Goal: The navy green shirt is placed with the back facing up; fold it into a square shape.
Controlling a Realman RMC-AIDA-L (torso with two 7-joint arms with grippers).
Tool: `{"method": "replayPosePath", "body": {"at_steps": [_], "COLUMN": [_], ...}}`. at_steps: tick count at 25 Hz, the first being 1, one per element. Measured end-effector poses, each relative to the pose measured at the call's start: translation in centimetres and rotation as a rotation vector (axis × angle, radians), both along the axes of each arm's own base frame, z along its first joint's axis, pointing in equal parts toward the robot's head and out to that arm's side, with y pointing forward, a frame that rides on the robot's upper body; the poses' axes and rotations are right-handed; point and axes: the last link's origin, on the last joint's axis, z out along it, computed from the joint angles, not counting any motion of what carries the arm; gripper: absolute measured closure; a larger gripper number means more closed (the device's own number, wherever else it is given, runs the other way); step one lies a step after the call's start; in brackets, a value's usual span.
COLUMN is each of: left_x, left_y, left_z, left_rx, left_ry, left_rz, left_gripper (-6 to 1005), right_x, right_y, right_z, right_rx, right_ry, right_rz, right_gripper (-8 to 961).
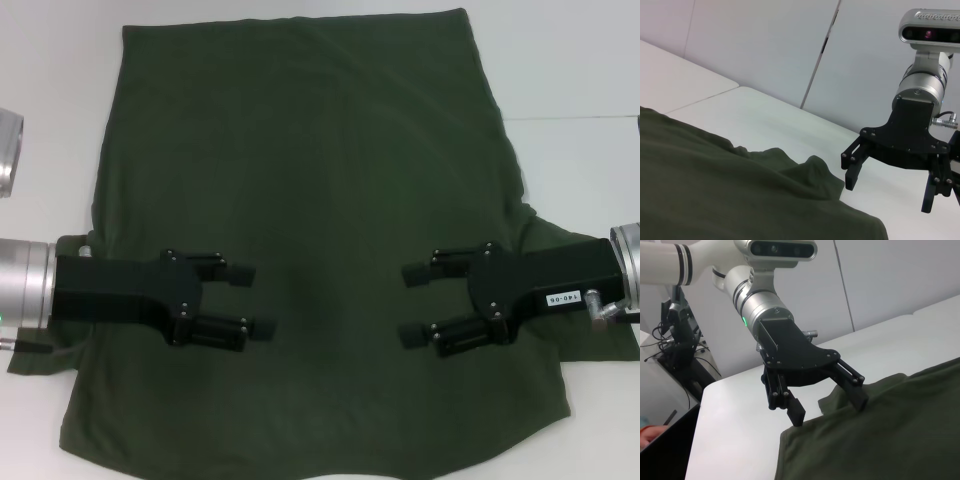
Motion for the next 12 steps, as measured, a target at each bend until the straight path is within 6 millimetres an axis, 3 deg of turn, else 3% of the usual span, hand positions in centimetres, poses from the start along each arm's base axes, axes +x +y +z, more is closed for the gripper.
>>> {"method": "replayPosePath", "body": {"at_steps": [8,12], "left_x": [0.0,-1.0], "left_y": [0.1,1.7], "left_z": [0.2,2.6], "left_rx": [0.007,0.058], "left_ry": [-0.010,-0.008], "left_rz": [0.022,0.210], "left_gripper": [97,97], "right_x": [0.0,0.0], "right_y": [0.0,0.0], "right_z": [0.0,0.0], "right_rx": [0.001,0.002], "right_ry": [-0.001,-0.001], "right_rz": [0.000,0.000], "right_gripper": [38,38]}}
